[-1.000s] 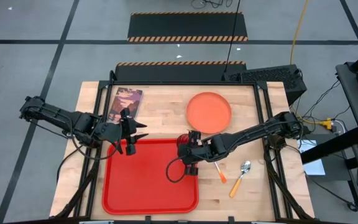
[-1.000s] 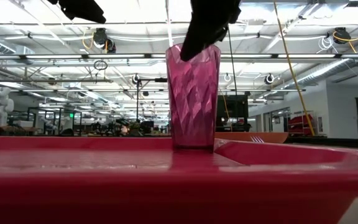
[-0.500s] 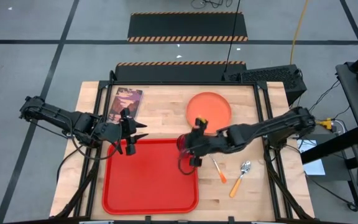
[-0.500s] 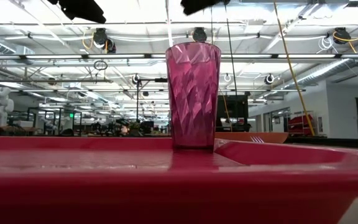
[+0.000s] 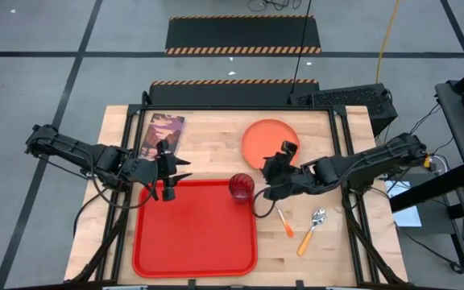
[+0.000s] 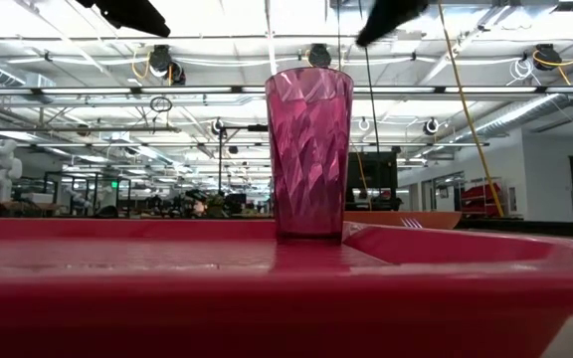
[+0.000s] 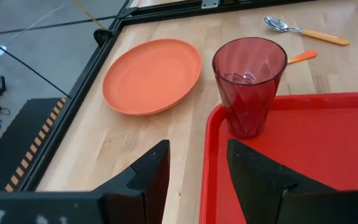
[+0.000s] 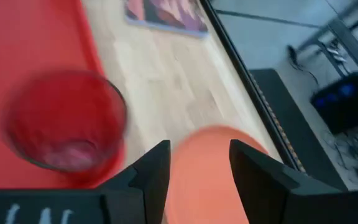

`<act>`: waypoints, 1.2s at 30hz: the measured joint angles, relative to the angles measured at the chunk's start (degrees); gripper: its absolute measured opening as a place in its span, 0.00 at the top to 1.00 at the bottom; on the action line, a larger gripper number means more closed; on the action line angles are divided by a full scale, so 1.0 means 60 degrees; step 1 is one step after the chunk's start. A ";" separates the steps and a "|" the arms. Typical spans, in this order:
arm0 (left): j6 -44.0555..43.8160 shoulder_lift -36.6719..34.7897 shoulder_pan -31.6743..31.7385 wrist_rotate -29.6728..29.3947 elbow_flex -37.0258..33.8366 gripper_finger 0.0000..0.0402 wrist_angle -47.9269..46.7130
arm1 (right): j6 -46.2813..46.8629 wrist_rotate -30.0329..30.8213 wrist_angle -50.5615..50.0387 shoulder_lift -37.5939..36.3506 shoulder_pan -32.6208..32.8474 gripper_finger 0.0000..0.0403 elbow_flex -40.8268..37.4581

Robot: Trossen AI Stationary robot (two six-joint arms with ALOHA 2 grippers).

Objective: Pick and place plate/cup/fork/spoon on tray
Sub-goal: Put the orange plate on the red serving tray to the bottom left of the red cup

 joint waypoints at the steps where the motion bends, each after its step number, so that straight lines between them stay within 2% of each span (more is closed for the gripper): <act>1: -0.0005 0.0000 0.0000 0.0000 0.0000 0.59 0.0000 | 0.0007 -0.0005 0.0202 -0.0119 -0.0085 0.60 -0.0440; 4: -0.0058 0.0000 0.0000 0.0000 0.0000 0.59 0.0000 | -0.0179 -0.0150 0.1196 -0.0424 -0.0369 0.60 -0.1862; 11: -0.0191 0.0399 0.0000 -0.0003 0.0000 0.59 0.0062 | -0.0791 -0.2455 0.4419 -0.1054 -0.1451 0.60 -0.4909; 19: 0.0319 0.1094 0.0174 0.0006 0.0000 0.59 0.0516 | -0.1365 -0.4030 0.6365 -0.1174 -0.2292 0.60 -0.6794; 28: 0.0605 0.1539 0.0553 0.0519 0.0000 0.59 0.1074 | -0.1617 -0.4020 0.6987 -0.1167 -0.2427 0.60 -0.7705; 36: 0.0587 0.1555 0.0743 0.0616 0.0000 0.59 0.1079 | -0.2331 -0.3536 0.7024 -0.1165 -0.2667 0.60 -0.8127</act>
